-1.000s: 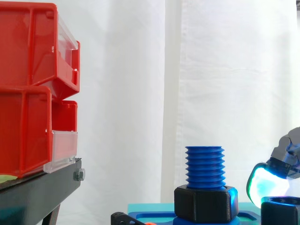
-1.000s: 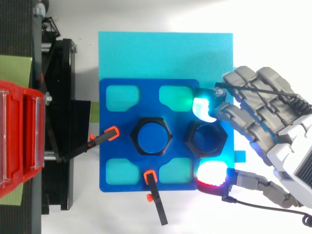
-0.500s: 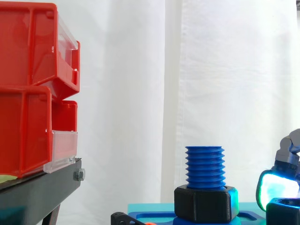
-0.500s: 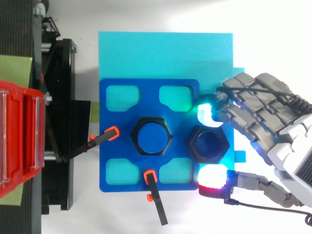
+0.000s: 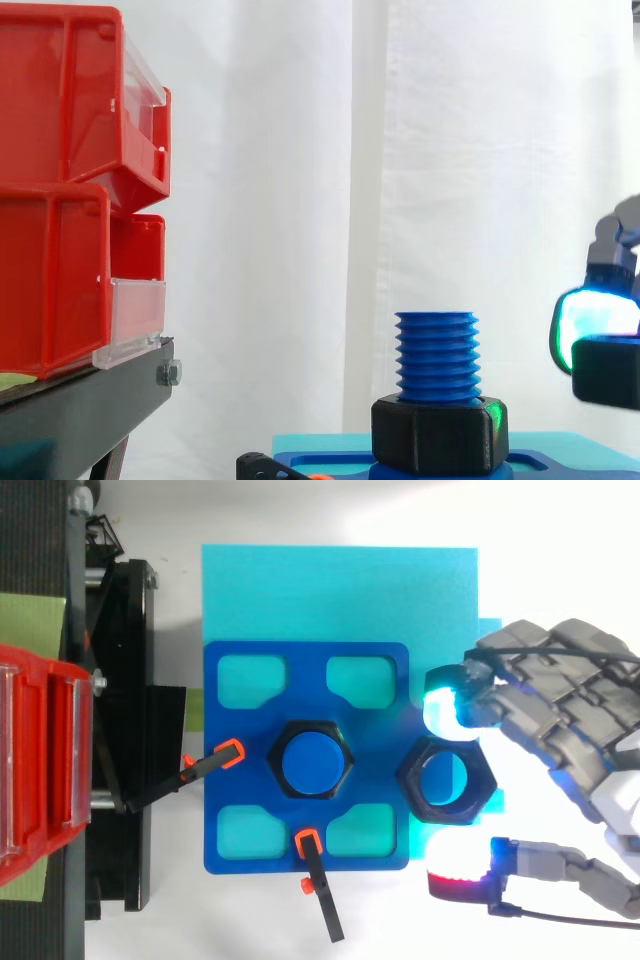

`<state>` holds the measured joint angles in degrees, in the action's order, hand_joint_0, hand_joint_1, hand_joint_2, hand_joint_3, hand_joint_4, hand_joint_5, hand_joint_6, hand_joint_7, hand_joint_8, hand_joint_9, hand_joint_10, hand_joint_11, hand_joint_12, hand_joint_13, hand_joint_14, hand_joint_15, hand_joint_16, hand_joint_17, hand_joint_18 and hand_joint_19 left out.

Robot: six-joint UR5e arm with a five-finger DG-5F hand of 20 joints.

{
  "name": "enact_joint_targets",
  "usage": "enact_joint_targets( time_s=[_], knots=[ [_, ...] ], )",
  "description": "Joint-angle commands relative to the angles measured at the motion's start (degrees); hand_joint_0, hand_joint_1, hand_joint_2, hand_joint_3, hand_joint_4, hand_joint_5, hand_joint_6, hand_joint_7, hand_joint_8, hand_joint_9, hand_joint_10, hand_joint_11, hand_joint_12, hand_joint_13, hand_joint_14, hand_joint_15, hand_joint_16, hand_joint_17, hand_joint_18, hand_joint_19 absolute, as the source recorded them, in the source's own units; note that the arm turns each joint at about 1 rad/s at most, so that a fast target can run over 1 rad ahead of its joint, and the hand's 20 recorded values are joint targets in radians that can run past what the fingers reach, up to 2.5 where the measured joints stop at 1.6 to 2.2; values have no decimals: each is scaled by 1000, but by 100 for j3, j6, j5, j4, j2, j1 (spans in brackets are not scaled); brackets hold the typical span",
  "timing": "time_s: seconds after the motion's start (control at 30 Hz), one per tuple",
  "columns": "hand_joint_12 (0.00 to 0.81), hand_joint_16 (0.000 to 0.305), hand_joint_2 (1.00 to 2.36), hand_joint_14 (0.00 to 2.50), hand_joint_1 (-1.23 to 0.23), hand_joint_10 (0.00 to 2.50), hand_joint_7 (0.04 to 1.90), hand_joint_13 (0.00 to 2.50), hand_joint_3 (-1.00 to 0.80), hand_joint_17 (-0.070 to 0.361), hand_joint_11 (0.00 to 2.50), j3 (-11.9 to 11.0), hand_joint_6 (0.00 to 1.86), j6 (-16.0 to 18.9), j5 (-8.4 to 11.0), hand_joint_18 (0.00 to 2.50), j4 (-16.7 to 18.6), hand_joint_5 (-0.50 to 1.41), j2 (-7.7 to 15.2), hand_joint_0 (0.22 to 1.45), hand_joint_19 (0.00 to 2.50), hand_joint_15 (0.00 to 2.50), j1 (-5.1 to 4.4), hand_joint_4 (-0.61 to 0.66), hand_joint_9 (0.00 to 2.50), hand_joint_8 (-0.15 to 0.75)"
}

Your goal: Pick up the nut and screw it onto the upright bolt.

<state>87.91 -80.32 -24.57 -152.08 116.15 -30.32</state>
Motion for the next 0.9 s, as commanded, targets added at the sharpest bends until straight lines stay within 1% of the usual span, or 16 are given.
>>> enact_joint_targets(
  time_s=[0.0,0.17,0.3,0.33,0.37,0.4,0.43,0.47,0.57,0.6,0.63,0.7,0.73,0.77,0.83,0.87],
  knots=[
    [373,46,1000,2,-648,5,1140,598,-500,104,177,-1,503,113,-12,530,-102,-139,-101,565,192,86,17,289,645,324],
    [374,46,1000,3,-647,6,1141,605,-500,104,184,-10,503,130,-153,536,-287,-138,-260,564,184,90,70,287,650,327],
    [375,46,1000,5,-645,6,1138,618,-500,104,191,-19,503,139,-584,539,-401,-139,-470,564,182,101,193,285,655,327],
    [377,46,1000,3,-645,7,1138,624,-500,103,179,-63,503,192,-777,539,-410,-139,-532,564,182,97,263,281,656,327],
    [378,46,1000,3,-645,6,1138,627,-500,103,191,-72,503,218,-839,539,-401,-139,-541,564,189,103,299,281,656,327],
    [377,46,1000,3,-645,6,1138,627,-500,104,184,-133,503,280,-962,540,-401,-139,-541,563,182,104,360,289,657,326],
    [378,46,1000,3,-644,6,1137,628,-500,103,184,-168,503,324,-1023,539,-410,-139,-541,564,189,104,386,287,656,326],
    [379,46,1000,4,-644,5,1137,631,-500,104,183,-292,503,420,-1243,541,-401,-138,-532,564,189,107,492,281,656,328],
    [380,46,1000,4,-643,5,1139,637,-500,103,188,-371,503,464,-1480,541,-375,-139,-532,564,189,109,597,280,662,324],
    [380,46,1000,4,-644,6,1139,637,-500,103,193,-441,503,464,-1691,540,-296,-139,-514,563,192,109,668,283,661,326],
    [380,46,1000,4,-643,6,1137,637,-500,103,187,-511,503,447,-1797,542,-217,-138,-462,564,192,112,729,281,662,325],
    [380,46,1000,4,-643,6,1138,640,-500,103,188,-546,503,438,-1841,542,-208,-139,-444,564,188,108,747,283,663,323],
    [379,46,1000,4,-643,6,1139,640,-500,103,195,-590,503,412,-1920,542,-146,-139,-427,564,192,115,808,281,663,324],
    [379,46,1000,4,-643,6,1138,641,-500,103,187,-590,503,394,-1964,542,-120,-139,-400,564,188,113,835,277,663,326],
    [379,46,1000,4,-643,5,1138,642,-500,103,188,-608,503,394,-1981,541,-94,-139,-347,564,198,113,852,283,663,324],
    [380,46,1000,4,-642,6,1136,643,-500,103,195,-696,503,412,-2051,543,-58,-139,-268,563,198,119,870,283,663,325]
  ],
)
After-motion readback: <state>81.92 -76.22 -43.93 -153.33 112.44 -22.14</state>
